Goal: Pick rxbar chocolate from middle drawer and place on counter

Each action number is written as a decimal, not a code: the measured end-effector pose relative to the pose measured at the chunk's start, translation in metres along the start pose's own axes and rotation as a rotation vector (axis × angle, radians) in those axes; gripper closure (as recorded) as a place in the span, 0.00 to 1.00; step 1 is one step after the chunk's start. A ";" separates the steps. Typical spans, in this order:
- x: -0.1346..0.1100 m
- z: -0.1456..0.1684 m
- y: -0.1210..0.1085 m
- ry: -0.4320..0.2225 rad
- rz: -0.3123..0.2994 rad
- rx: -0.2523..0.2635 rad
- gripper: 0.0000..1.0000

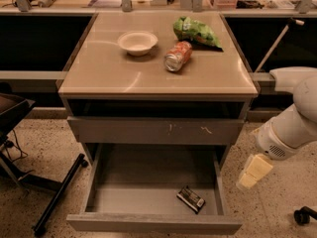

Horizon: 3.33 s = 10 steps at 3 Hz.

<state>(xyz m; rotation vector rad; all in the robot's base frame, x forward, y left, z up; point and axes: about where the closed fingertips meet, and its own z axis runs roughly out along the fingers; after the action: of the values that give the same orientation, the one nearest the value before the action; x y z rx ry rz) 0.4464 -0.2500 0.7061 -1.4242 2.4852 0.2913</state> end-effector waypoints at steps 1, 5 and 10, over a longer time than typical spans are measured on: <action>-0.010 0.038 0.009 -0.059 -0.023 -0.030 0.00; -0.075 0.222 0.025 -0.406 0.141 -0.254 0.00; -0.060 0.304 0.033 -0.521 0.313 -0.224 0.00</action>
Offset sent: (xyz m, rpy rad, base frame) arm 0.0522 0.1584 -0.1876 0.5553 0.0042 0.0133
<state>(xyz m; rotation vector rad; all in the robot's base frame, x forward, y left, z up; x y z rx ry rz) 0.4855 -0.0936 0.4396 -0.8660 2.2656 0.9009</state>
